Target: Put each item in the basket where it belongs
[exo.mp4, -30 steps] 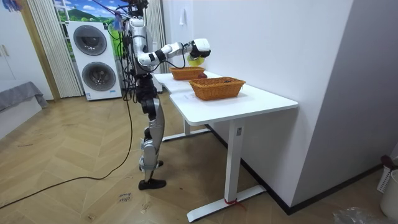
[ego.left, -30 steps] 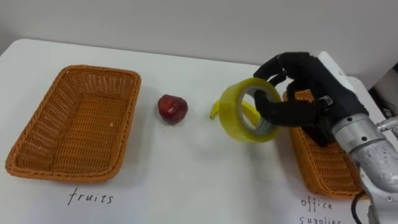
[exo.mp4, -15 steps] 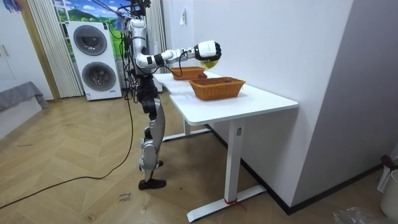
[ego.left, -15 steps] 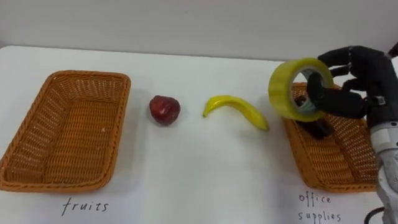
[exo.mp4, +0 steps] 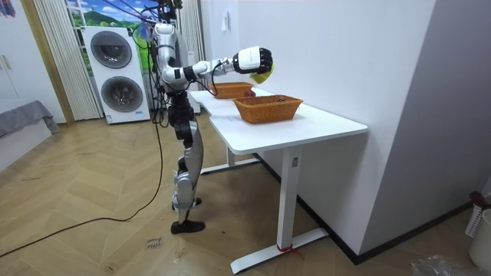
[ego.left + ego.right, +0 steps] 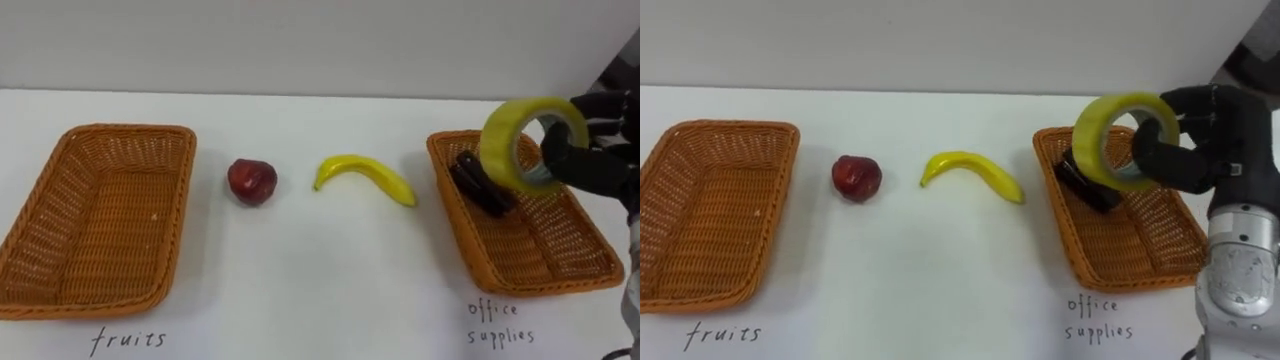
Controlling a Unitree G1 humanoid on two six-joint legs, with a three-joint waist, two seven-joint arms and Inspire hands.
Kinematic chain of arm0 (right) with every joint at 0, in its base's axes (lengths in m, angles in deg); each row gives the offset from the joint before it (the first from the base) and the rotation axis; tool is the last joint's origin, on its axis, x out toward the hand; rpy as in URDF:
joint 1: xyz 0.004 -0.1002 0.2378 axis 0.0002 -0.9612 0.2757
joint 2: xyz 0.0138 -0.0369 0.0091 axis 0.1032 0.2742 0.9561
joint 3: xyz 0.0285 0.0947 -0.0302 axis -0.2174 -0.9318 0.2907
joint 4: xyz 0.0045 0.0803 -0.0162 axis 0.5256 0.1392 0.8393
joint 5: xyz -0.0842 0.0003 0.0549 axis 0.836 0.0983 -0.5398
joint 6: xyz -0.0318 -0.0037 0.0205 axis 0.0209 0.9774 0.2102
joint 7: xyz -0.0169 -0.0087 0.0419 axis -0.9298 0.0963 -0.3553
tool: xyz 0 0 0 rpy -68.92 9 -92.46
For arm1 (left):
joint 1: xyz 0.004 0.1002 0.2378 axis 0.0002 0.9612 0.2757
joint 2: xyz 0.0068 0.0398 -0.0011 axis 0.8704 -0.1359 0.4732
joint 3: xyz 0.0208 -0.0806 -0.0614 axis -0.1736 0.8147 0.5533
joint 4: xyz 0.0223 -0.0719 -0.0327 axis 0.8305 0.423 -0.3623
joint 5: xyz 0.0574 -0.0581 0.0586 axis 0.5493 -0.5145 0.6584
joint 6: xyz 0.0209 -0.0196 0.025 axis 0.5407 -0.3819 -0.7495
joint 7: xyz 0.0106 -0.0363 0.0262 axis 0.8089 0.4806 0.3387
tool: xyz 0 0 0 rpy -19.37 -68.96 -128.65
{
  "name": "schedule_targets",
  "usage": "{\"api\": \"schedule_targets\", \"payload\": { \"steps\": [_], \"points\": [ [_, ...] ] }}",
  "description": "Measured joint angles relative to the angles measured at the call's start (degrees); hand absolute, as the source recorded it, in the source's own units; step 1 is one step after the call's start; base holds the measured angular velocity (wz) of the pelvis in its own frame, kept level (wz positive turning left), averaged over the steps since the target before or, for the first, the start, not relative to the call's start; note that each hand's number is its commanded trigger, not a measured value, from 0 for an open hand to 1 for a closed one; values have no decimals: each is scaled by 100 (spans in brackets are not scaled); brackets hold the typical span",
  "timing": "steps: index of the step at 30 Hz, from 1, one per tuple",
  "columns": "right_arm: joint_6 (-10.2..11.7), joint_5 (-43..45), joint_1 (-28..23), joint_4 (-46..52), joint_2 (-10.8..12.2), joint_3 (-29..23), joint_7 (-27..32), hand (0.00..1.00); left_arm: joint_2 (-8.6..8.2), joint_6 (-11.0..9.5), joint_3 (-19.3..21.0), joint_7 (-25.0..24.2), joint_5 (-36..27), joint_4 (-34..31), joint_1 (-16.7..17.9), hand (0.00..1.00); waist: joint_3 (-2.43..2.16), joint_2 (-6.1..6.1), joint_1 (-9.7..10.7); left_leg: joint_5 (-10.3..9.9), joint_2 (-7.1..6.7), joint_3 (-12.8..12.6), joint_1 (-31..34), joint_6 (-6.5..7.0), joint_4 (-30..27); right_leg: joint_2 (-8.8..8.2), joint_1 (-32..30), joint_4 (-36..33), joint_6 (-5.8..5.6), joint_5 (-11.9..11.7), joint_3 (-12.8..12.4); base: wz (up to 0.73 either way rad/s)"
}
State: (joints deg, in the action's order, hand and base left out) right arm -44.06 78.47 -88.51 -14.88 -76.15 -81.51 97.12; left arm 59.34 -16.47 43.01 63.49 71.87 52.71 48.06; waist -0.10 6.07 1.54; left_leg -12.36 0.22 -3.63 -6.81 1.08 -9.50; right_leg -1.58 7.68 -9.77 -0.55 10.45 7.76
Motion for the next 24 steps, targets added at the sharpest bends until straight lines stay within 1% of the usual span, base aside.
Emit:
{"api": "schedule_targets", "payload": {
  "steps": [4,8,9,11,13,24],
  "points": [
    [-9,-12,-1,-133,-43,-95,149,100,1,1,-3,-31,-9,-1,-2,0,9,21,27,0,12,-80,-27,0,17,3,-5,1,0,0,-48,-10],
    [-66,8,-22,-137,-44,-112,214,100,3,2,1,-73,-8,-60,7,0,10,30,43,-1,27,-88,-31,0,42,5,-13,1,0,0,-75,-3],
    [-66,8,-58,-137,-44,-111,214,64,6,1,1,-73,-7,-96,11,0,6,36,45,-1,26,-90,-35,0,39,6,-13,1,0,0,-82,0],
    [-71,7,-141,-137,-44,-111,210,23,13,-1,1,-72,-7,-134,11,0,3,41,19,-1,26,-91,-48,1,30,9,-12,0,0,0,-107,-3],
    [-74,7,-153,-137,-44,-111,205,1,15,0,1,-72,-7,-158,22,0,3,40,15,0,26,-93,-56,1,29,9,-13,0,0,0,-118,-4],
    [-99,1,-138,-136,-44,-111,134,0,42,2,15,-71,-4,-306,26,0,-9,54,0,-1,26,-94,-73,1,46,21,-6,-1,0,0,-131,0]
  ]
}}
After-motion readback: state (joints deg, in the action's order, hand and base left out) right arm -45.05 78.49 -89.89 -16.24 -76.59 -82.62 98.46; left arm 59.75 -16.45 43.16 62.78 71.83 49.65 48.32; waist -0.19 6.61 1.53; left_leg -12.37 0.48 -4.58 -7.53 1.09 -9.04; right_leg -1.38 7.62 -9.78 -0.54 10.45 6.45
